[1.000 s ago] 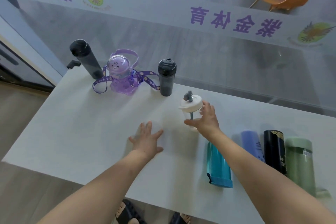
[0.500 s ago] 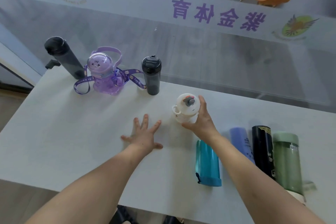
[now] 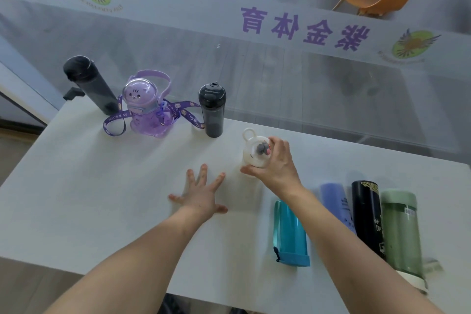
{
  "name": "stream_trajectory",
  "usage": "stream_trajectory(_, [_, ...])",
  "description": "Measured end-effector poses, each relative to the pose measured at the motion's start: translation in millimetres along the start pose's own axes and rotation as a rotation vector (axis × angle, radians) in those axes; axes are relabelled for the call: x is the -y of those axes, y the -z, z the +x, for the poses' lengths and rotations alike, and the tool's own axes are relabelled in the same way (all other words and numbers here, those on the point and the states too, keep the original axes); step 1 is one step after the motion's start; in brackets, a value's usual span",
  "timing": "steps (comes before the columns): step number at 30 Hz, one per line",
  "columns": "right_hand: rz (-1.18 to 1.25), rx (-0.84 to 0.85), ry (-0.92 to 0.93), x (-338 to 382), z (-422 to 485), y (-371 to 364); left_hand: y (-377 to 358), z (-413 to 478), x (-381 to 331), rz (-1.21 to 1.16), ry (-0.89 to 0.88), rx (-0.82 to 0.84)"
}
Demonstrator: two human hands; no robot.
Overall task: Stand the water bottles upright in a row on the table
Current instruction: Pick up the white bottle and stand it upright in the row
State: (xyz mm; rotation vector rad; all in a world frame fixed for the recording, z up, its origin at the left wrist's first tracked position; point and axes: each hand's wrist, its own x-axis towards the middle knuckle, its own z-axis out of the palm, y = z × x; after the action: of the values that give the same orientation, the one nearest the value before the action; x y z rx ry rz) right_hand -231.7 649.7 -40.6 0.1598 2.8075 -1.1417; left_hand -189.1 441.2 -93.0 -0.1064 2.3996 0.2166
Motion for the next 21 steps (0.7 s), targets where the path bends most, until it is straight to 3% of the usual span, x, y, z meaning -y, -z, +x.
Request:
stream_trajectory(2, [0.138,0.028,0.006,-3.7,-6.1,-3.1,0.9,-0.3,-0.9,0.008,0.001,0.001])
stream_trajectory(6, [0.131,-0.085,-0.022,-6.1,-12.7,-10.3,10.8,-2.3,-4.3,0.083,-0.012,-0.003])
stream_trajectory(12, [0.305,-0.071,-0.056,-10.6,-14.0,-17.1,21.6,3.3,9.5,0.076,0.002,0.036])
stream_trajectory(16, [0.267,-0.121,0.018,-20.0,-9.7,-26.8,22.4,6.2,9.1,0.007,0.004,0.052])
stream_trajectory(21, [0.281,-0.162,-0.016,-11.6,21.7,-30.3,21.0,8.2,11.4,-0.016,-0.003,0.049])
